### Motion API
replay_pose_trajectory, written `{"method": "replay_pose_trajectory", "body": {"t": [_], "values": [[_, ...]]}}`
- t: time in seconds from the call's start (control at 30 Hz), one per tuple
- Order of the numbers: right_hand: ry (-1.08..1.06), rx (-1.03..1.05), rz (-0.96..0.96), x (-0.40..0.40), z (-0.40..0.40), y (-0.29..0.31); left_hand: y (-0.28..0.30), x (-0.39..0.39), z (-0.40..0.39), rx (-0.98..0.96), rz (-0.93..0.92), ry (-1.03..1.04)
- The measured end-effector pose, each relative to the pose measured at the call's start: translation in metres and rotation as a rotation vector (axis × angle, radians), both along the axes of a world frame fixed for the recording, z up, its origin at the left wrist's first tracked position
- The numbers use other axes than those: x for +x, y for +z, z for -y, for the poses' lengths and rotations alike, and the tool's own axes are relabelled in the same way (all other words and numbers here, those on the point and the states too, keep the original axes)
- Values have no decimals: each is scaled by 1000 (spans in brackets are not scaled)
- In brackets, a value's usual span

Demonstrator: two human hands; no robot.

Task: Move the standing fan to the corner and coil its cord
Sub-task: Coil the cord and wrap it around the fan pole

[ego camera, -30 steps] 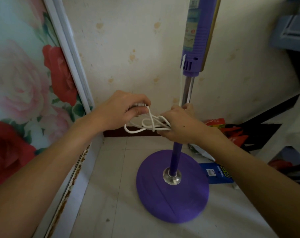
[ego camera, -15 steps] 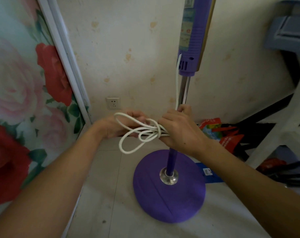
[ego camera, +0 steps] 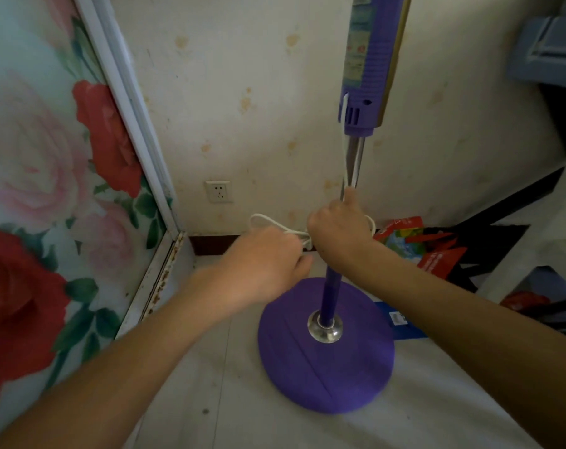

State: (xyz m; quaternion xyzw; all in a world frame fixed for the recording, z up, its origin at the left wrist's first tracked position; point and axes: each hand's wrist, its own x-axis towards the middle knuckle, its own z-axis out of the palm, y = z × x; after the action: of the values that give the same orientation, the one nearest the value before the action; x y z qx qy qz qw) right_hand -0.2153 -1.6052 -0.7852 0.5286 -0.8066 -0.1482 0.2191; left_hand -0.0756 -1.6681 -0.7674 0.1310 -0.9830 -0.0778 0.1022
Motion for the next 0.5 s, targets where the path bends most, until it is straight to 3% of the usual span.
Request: {"method": "replay_pose_trajectory", "body": {"t": [0.03, 0.13, 0.23, 0.3, 0.4, 0.5], "values": [[34, 11, -3, -1, -1, 0, 12, -4, 10, -28, 14, -39], [129, 16, 38, -8, -4, 3, 29, -11, 43, 128, -41, -142], [230, -3, 66, -7, -8, 5, 15, -25, 61, 69, -155, -224], [299, -41, 62, -5, -12, 5, -2, -38, 69, 149, -173, -168], [339, -116, 27, -10, -23, -2, -37, -40, 75, 475, -129, 13], [313, -210, 55, -14, -27, -9, -75, -36, 68, 1036, -81, 137]]}}
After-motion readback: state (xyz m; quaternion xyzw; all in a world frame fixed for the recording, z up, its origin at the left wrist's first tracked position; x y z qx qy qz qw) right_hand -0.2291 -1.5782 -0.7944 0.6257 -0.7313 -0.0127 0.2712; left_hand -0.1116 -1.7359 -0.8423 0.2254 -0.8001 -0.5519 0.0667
